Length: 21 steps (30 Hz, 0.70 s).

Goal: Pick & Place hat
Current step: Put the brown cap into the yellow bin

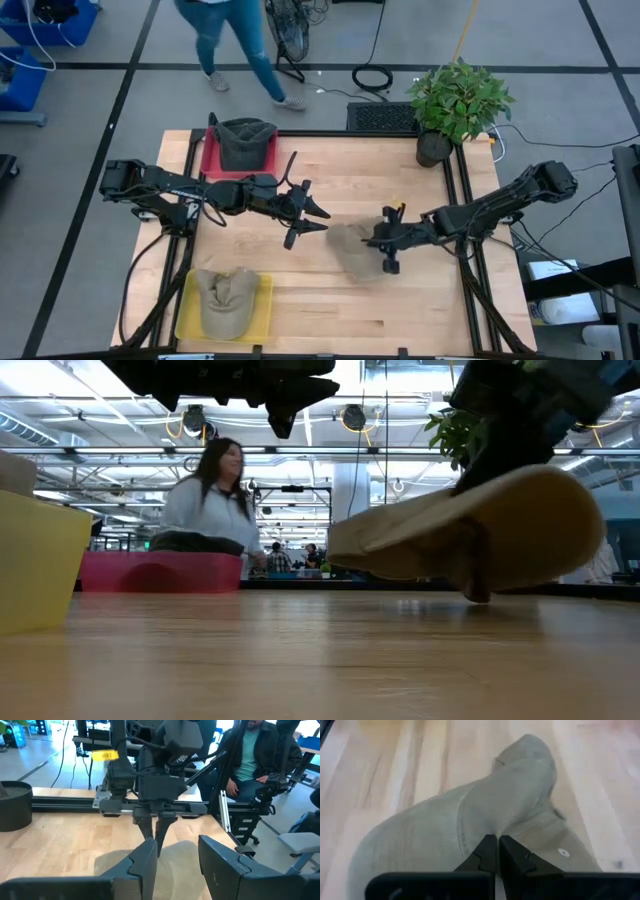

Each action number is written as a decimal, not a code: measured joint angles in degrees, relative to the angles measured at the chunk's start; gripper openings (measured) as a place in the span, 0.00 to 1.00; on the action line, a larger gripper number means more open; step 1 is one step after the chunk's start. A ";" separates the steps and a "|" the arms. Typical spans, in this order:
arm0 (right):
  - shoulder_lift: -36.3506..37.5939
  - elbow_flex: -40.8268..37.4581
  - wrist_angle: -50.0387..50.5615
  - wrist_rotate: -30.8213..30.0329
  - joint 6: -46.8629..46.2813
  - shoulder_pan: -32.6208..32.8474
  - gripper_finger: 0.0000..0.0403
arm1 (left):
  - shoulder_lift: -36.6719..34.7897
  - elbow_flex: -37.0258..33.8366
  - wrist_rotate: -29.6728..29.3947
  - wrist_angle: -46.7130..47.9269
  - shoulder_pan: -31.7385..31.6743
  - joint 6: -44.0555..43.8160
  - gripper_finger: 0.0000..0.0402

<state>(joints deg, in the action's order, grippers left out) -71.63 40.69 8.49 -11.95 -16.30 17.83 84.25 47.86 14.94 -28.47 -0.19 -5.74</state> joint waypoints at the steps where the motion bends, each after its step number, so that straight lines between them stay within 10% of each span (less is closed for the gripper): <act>1: -0.03 0.00 -0.47 -1.58 -2.39 0.05 0.01 | 0.00 0.00 0.00 -0.02 0.00 0.00 0.37; 8: -4.94 0.00 -3.93 -14.08 -12.42 -0.97 0.00 | 0.00 0.00 0.00 -0.13 0.00 -0.36 0.37; 21: -19.06 0.04 -23.06 -6.21 -11.17 -4.81 0.02 | 0.00 0.00 0.02 0.04 0.00 -0.57 0.37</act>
<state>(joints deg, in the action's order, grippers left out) -90.69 40.73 -14.57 -18.15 -27.47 13.02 84.25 47.86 14.96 -28.43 -0.19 -6.31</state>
